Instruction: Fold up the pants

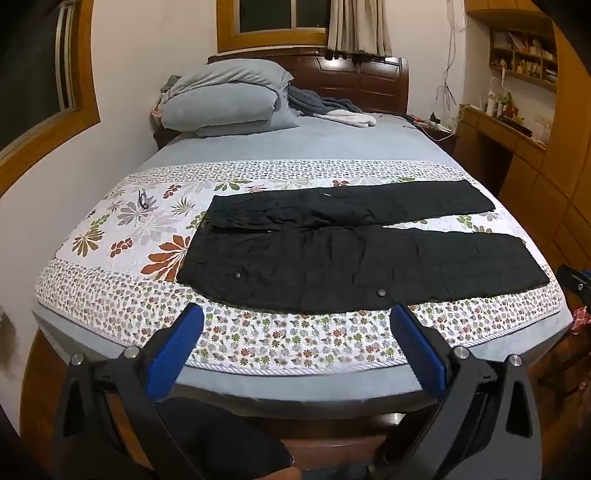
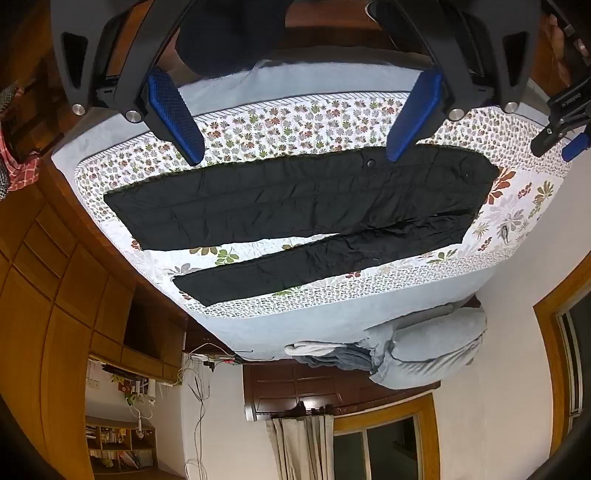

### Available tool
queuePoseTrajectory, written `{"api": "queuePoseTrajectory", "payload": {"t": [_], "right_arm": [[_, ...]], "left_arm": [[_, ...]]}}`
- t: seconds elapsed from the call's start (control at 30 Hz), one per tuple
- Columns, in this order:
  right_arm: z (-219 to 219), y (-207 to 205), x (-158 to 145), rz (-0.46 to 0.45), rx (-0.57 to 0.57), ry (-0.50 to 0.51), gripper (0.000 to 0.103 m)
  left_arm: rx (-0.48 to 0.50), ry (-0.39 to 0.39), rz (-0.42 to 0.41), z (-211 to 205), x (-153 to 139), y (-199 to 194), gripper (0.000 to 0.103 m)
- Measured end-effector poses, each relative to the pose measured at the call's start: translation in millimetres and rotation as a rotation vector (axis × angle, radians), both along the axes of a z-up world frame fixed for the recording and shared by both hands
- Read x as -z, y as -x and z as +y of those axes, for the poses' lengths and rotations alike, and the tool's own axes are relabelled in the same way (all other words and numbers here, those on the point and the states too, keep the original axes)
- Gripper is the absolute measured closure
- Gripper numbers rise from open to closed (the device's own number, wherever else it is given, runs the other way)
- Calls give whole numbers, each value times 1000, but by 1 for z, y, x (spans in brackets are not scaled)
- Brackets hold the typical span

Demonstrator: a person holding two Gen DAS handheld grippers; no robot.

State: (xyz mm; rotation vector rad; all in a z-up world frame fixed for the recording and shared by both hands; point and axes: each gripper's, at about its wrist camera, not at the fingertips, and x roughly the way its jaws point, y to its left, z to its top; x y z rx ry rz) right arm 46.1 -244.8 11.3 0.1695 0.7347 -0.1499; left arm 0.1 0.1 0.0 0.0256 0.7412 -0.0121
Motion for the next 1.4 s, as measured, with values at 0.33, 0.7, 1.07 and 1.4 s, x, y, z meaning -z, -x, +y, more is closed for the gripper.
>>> {"api": "queuePoseTrajectory", "payload": {"t": [0.33, 0.7, 1.07, 1.4], "right_arm": [[3, -2, 1, 3, 0, 8, 3], [1, 0, 2, 4, -1, 8, 3], [2, 0, 2, 5, -2, 8, 3], [2, 1, 3, 4, -1, 8, 3]], "left_arm": [[0, 5, 2, 8, 0, -1, 2], [-7, -5, 0, 7, 0, -1, 2], [-7, -8, -4, 8, 0, 0, 2], [-10, -11, -6, 7, -3, 0, 2]]}}
